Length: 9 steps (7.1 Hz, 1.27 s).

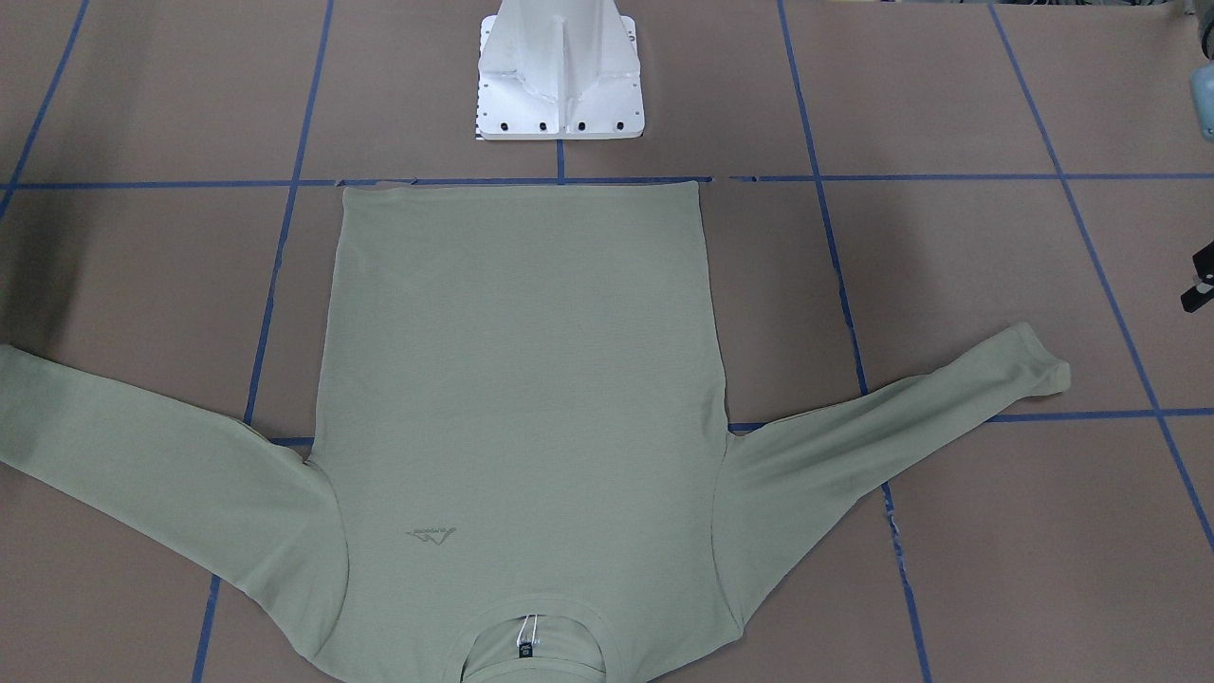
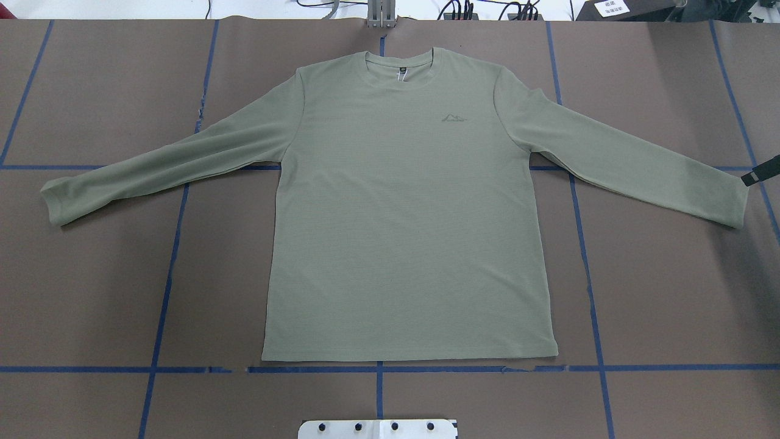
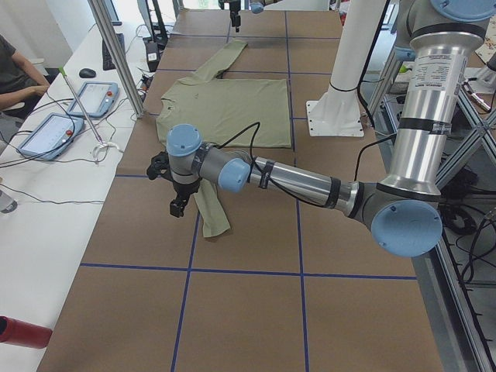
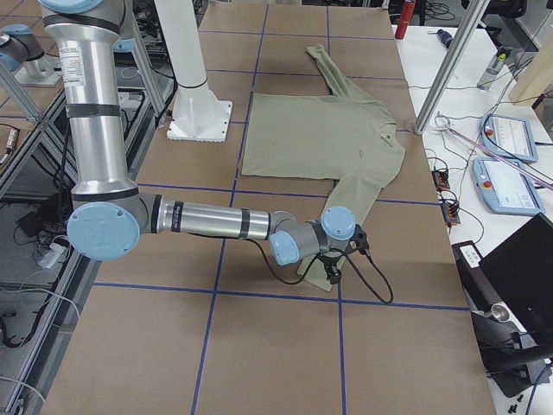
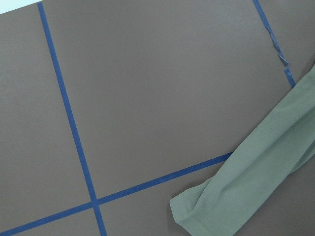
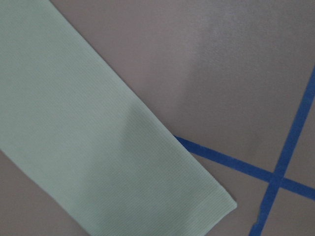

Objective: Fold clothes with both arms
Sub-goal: 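Lower the right gripper onto the sleeve cuff and close on it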

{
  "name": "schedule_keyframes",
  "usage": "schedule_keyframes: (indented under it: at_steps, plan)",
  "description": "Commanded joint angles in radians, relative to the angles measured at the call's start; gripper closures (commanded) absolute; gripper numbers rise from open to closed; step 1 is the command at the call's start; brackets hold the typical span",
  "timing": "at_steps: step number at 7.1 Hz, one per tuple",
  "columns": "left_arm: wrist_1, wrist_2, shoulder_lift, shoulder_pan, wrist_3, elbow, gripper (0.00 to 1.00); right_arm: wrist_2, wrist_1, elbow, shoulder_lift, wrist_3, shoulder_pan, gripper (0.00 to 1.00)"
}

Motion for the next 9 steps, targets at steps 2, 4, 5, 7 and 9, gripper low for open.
schedule_keyframes:
  at_steps: [2,4,5,7,9]
  plan:
    - [-0.026,-0.003,0.008,0.001,-0.005,0.000,0.00,-0.045,0.102,-0.140,0.067,0.040,-0.019,0.00]
    - [-0.026,-0.003,0.008,0.003,-0.005,0.001,0.00,-0.065,0.108,-0.127,0.081,0.137,-0.061,0.00]
    - [-0.028,-0.003,0.008,0.001,-0.005,0.003,0.00,-0.067,0.108,-0.128,0.074,0.135,-0.061,0.00]
    - [-0.026,-0.003,0.010,0.001,-0.005,-0.002,0.00,-0.062,0.110,-0.114,0.030,0.135,-0.061,0.00]
    - [-0.026,-0.003,0.010,0.001,-0.005,-0.003,0.00,-0.064,0.110,-0.101,0.004,0.138,-0.067,0.00]
